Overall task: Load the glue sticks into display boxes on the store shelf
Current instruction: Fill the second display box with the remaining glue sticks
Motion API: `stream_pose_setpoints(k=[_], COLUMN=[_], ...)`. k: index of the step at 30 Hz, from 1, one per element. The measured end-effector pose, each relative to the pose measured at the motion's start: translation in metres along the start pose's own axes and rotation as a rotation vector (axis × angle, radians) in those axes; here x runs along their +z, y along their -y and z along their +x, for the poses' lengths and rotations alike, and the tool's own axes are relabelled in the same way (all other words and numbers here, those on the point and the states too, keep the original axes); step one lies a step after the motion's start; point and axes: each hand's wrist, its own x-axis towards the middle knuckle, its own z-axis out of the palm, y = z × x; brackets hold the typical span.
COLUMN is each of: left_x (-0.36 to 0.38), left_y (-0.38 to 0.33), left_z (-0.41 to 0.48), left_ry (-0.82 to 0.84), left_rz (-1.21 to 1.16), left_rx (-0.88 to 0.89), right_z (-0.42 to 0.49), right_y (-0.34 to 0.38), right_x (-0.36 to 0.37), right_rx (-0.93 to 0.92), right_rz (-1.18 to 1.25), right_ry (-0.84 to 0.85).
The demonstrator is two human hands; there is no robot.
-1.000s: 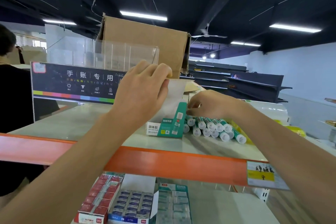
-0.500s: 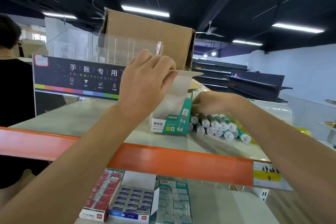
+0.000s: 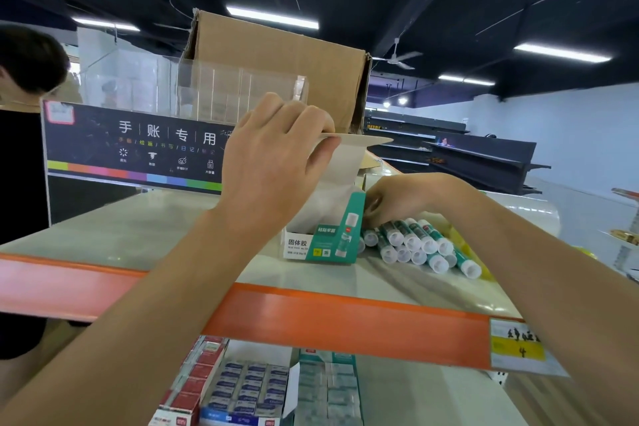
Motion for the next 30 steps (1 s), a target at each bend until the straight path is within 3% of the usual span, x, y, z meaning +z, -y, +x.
stream_pose_setpoints(k=[14, 23, 30], left_x=[0.002, 0.001, 0.006], left_y=[0.001, 0.004, 0.007], left_z=[-0.001, 0.004, 0.014], left_ry=[0.007, 0.073, 0.115], left_rz=[-0.011, -0.035, -0.07], left_rx=[-0.02, -0.058, -0.111], right_z=[-0.003, -0.022, -0.067], right_y=[0.007, -0.001, 0.009], right_x=[0.008, -0.008, -0.015], right_rx=[0.082, 0.045, -0.115], right_rz=[0.294, 0.591, 0.716], right_ry=[-0.087, -0.335, -0.595])
